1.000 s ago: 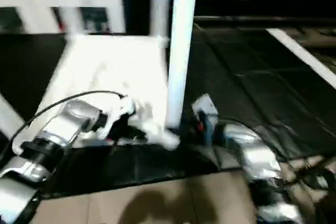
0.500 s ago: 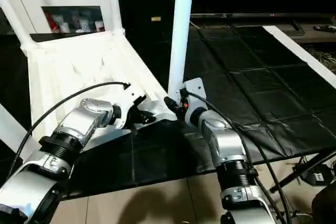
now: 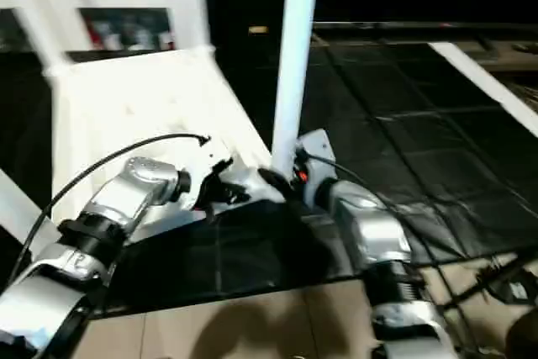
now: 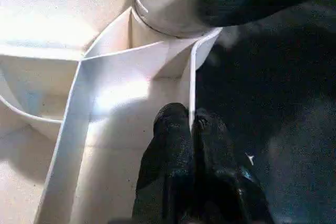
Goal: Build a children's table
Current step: Rotate leg to tighten
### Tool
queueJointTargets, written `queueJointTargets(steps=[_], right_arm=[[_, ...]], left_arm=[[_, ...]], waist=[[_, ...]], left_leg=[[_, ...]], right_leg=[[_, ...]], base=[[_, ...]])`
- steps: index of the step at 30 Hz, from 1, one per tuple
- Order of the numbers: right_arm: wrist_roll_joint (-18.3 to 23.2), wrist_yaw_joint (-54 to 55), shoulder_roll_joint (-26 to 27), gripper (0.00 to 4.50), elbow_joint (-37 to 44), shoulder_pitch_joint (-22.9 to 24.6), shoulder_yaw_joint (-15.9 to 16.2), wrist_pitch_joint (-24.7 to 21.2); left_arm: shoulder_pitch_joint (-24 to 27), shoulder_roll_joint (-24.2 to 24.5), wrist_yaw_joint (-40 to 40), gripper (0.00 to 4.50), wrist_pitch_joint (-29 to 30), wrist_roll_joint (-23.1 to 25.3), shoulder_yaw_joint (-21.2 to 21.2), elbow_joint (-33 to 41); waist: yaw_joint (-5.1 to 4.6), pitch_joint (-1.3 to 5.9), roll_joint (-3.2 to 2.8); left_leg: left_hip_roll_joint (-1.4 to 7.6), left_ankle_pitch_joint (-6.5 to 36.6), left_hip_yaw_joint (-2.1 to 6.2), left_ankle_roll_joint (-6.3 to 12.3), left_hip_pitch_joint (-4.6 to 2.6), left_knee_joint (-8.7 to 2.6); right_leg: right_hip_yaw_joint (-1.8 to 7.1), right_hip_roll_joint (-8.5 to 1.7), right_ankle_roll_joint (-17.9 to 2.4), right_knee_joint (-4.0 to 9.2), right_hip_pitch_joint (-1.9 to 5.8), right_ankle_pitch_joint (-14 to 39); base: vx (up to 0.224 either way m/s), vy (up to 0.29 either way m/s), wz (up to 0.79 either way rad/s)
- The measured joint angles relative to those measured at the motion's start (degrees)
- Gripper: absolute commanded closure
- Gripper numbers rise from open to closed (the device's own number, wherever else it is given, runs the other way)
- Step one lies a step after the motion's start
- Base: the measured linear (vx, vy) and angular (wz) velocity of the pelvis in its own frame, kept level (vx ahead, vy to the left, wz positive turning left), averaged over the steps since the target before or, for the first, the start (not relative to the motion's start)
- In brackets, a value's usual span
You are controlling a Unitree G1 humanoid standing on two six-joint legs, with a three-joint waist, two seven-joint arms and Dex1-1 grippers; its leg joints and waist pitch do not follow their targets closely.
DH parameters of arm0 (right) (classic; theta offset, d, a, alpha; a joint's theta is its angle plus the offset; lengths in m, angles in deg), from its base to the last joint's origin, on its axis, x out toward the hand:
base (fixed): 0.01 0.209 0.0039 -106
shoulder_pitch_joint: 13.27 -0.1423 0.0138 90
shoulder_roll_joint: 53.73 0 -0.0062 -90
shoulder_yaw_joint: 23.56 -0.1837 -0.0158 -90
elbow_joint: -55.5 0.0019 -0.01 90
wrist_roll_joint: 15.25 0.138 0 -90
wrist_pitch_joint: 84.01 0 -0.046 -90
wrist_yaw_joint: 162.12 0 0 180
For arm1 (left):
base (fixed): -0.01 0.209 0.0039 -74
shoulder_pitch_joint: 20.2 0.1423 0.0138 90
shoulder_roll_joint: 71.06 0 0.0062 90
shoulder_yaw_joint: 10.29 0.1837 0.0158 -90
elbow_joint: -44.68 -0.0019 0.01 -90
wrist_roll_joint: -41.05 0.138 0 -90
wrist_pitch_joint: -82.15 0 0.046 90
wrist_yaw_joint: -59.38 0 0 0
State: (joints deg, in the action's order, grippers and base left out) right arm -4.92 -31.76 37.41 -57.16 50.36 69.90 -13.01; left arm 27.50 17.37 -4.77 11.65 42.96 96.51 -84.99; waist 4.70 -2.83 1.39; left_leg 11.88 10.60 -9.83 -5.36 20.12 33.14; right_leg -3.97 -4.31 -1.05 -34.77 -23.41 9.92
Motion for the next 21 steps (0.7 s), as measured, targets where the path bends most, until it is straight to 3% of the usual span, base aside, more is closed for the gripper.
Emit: queueJointTargets(steps=[10,17,21], right_arm=[[2.6,-17.5,-7.5,0.77,2.3,1.9,3.5,2.9],[3.9,-24.5,-10.3,0.77,2.4,2.4,4.0,3.3],[4.6,-26.6,-10.9,0.77,2.4,2.4,4.8,3.7]], left_arm=[[1.5,5.6,-11.6,4.50,-6.6,-0.1,2.7,1.7],[2.9,9.4,-18.3,4.50,-8.7,-0.6,4.4,5.0],[3.5,10.1,-21.3,4.50,-10.5,-0.9,5.5,5.9]], waist=[[1.64,-0.03,0.03],[2.39,-0.05,0.06],[3.30,-0.04,0.08]], left_leg=[[0.02,0.0,0.00,0.00,0.03,0.04],[0.02,0.0,-0.01,0.01,0.10,0.13],[0.03,0.0,-0.02,0.01,0.08,0.17]], right_leg=[[-0.03,-0.04,0.0,-0.02,0.02,0.0],[-0.03,-0.05,0.0,-0.04,0.02,0.0],[-0.03,-0.05,0.0,-0.06,0.02,0.0]], base=[[0.000,0.000,0.00],[0.000,0.000,0.00],[0.000,0.000,0.00]])
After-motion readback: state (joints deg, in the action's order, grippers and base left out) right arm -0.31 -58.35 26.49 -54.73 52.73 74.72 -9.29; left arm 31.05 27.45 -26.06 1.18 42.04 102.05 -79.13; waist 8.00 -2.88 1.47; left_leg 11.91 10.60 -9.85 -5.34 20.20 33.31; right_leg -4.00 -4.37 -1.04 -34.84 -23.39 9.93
